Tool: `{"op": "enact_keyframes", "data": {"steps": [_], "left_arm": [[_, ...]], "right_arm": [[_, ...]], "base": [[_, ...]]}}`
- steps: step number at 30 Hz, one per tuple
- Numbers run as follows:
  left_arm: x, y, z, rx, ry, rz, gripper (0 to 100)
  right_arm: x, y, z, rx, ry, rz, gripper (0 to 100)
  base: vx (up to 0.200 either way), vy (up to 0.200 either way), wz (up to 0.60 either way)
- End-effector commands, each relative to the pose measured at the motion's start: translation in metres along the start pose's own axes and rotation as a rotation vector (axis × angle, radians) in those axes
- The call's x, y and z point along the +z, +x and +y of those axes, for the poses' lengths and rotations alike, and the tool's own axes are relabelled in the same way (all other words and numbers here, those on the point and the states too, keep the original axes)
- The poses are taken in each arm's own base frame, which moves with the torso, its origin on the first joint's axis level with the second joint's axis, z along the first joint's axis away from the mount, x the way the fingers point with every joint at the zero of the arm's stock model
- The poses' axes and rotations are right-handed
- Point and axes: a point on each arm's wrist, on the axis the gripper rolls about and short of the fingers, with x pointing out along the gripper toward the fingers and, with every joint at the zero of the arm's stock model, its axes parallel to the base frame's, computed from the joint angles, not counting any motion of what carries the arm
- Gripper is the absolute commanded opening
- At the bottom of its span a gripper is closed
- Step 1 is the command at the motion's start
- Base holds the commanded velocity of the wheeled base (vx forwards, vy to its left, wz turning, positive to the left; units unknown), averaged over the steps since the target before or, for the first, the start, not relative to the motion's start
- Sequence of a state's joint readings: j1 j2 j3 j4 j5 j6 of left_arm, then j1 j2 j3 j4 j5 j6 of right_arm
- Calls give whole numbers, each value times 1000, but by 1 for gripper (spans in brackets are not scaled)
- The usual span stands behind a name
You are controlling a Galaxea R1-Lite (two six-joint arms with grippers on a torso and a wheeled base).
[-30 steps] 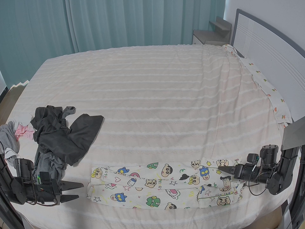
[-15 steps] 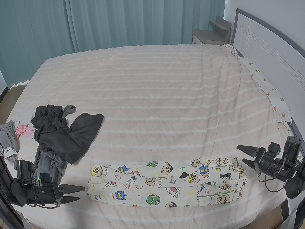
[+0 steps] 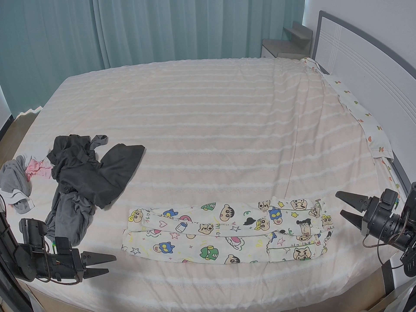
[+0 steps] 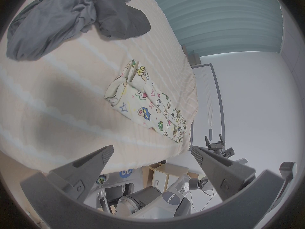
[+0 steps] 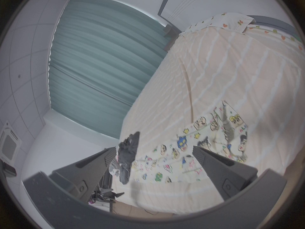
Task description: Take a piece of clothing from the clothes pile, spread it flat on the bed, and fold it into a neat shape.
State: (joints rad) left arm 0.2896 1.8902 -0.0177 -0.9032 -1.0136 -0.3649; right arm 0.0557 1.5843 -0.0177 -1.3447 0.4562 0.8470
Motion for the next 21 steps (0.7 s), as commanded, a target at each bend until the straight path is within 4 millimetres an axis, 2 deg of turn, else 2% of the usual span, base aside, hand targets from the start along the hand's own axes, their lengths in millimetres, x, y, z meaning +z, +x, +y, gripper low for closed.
{"op": "enact_keyframes", "data": {"steps": [1, 3, 4, 6, 11, 15, 17, 20, 21], "left_arm": [[-2, 0, 1, 2, -9, 4, 100], [-2, 0, 1, 3, -7, 4, 100], [-1, 0, 1, 10, -5, 0, 100], [2, 0, 0, 28, 8, -15, 100], [12, 14, -7, 105, 39, -26, 100], [17, 42, -22, 216, -20, -39, 100], [20, 63, -36, 252, -80, -66, 100], [24, 92, -43, 321, -129, -114, 100], [24, 92, -43, 321, -129, -114, 100]], "right_arm": [[-11, 3, -15, -92, -26, 88, 100], [-15, 5, -20, -120, -37, 117, 100], [-22, 9, -32, -186, -85, 193, 100], [-29, 13, -43, -246, -133, 250, 100], [-34, 17, -48, -275, -130, 291, 100], [-39, 20, -52, -289, -118, 326, 100], [-42, 22, -55, -303, -108, 345, 100], [-45, 24, -59, -317, -93, 361, 100], [-45, 24, -59, -317, -93, 361, 100]], "base": [[0, 0, 0], [0, 0, 0], [0, 0, 0], [0, 0, 0], [0, 0, 0], [0, 0, 0], [0, 0, 0], [0, 0, 0], [0, 0, 0]]}}
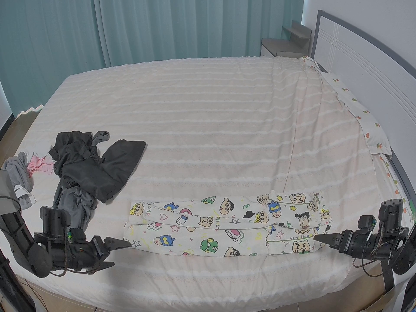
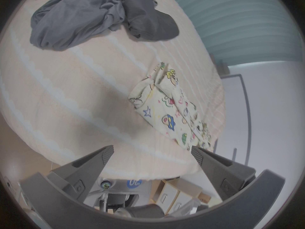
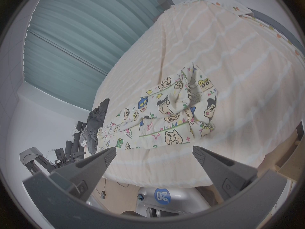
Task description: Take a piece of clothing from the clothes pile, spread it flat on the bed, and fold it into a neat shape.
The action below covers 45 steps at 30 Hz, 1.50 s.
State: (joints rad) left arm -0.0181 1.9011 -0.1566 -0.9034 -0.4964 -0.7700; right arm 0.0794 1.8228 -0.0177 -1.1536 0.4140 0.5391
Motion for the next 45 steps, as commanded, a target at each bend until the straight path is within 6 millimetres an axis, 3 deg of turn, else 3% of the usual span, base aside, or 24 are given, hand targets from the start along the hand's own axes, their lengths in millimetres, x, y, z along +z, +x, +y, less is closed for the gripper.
{"op": "enact_keyframes", "data": {"steps": [1, 7, 18, 24, 30, 31, 45], "left_arm": [[-8, 56, -29, 100, 31, -28, 100], [-16, 72, -25, 205, 53, -73, 100], [-7, 80, -30, 252, 16, -204, 100], [-3, 104, -22, 330, 18, -255, 100], [0, 111, -23, 324, 20, -290, 100], [0, 111, -23, 322, 21, -292, 0], [-4, 107, -21, 361, 29, -325, 0]], "right_arm": [[-12, 9, -9, -43, 38, 85, 100], [-12, 10, -9, -44, 40, 88, 100], [-14, 11, -9, -45, 38, 101, 100], [-14, 11, -9, -44, 37, 100, 100], [-14, 11, -9, -44, 37, 102, 100], [-14, 11, -9, -44, 37, 102, 100], [-15, 12, -8, -41, 33, 108, 100]], "base": [[0, 0, 0], [0, 0, 0], [0, 0, 0], [0, 0, 0], [0, 0, 0], [0, 0, 0], [0, 0, 0]]}}
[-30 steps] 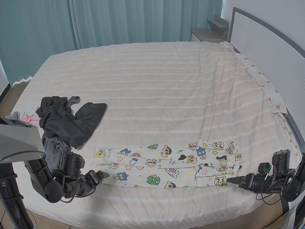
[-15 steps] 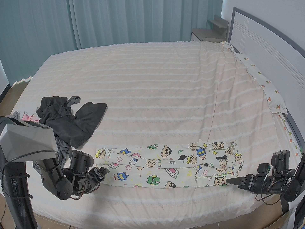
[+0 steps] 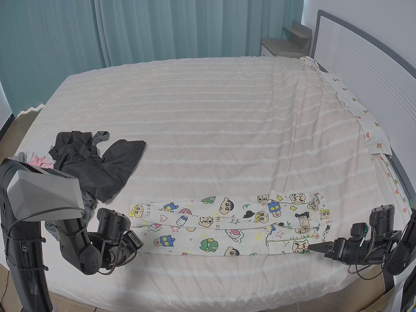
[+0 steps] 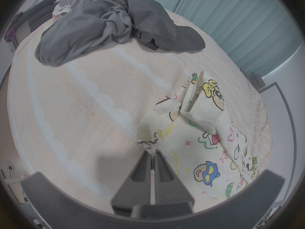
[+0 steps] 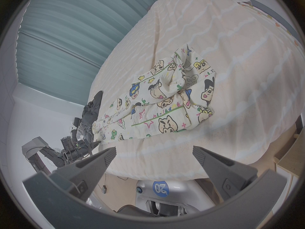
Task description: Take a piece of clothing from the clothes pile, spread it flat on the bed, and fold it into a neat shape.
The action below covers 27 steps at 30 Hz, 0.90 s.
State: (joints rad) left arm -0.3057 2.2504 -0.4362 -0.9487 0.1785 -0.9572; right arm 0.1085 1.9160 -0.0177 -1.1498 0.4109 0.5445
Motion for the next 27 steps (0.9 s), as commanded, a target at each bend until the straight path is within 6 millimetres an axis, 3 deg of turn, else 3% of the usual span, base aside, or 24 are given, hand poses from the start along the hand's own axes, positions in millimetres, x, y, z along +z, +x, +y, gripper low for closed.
{"op": "enact_keyframes", "data": {"steps": [1, 20, 27], "left_arm": [[-2, -2, 2, 8, 4, 7, 0], [-9, -22, 16, 18, 24, 70, 0], [-8, -20, 15, 9, 52, 79, 0]], "right_arm": [[-4, -2, -1, -8, 6, 16, 100], [-6, -1, 0, -6, 1, 25, 100], [-6, -1, 0, -5, 0, 26, 100]], "base": [[0, 0, 0], [0, 0, 0], [0, 0, 0]]}}
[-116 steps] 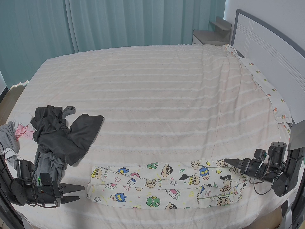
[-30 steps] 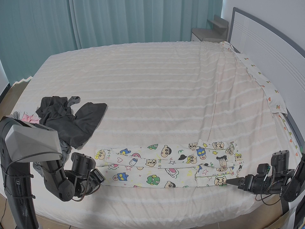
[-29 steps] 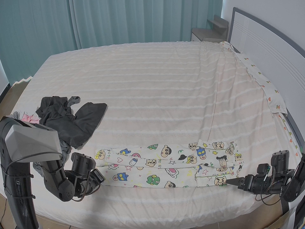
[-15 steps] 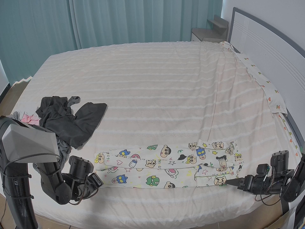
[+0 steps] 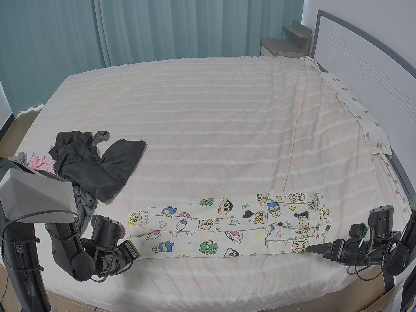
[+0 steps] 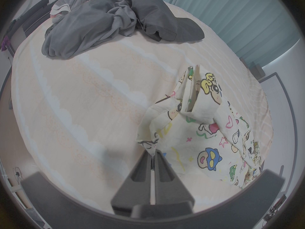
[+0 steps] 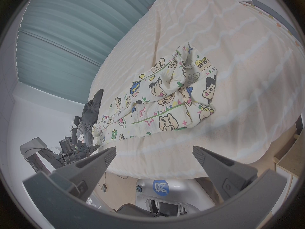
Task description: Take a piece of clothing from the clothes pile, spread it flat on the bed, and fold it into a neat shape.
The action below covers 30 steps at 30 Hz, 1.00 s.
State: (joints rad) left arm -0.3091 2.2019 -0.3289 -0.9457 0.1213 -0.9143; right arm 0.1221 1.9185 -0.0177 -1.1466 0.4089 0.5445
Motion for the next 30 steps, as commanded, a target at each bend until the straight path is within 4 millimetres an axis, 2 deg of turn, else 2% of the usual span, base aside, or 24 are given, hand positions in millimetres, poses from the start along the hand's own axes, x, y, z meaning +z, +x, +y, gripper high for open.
{"op": "enact_keyframes", "data": {"steps": [1, 2, 3, 10, 16, 20, 23, 25, 30], "left_arm": [[1, 0, -1, -5, 0, -4, 0], [1, 0, -1, -5, 0, -4, 0], [1, 0, -1, -6, 2, -3, 100], [2, -6, -1, -24, 0, -3, 100], [8, -38, -2, -135, 26, 19, 100], [31, -58, -5, -203, 128, -87, 100], [41, -58, -8, -217, 210, -125, 100], [54, -55, -17, -231, 325, -182, 100], [67, -37, -26, -204, 526, -203, 100]], "right_arm": [[-4, -2, -1, -7, 7, 14, 100], [-4, -2, -1, -7, 7, 14, 100], [-4, -2, -1, -8, 7, 15, 100], [-5, -1, -2, -10, 9, 19, 100], [-5, -1, -2, -11, 9, 22, 100], [-6, 0, -2, -12, 9, 30, 100], [-7, 1, -1, -10, 6, 36, 100], [-8, 1, -2, -13, 9, 45, 100], [-10, 1, 0, -14, 7, 61, 100]], "base": [[0, 0, 0], [0, 0, 0], [0, 0, 0], [0, 0, 0], [0, 0, 0], [0, 0, 0], [0, 0, 0], [0, 0, 0], [0, 0, 0]]}}
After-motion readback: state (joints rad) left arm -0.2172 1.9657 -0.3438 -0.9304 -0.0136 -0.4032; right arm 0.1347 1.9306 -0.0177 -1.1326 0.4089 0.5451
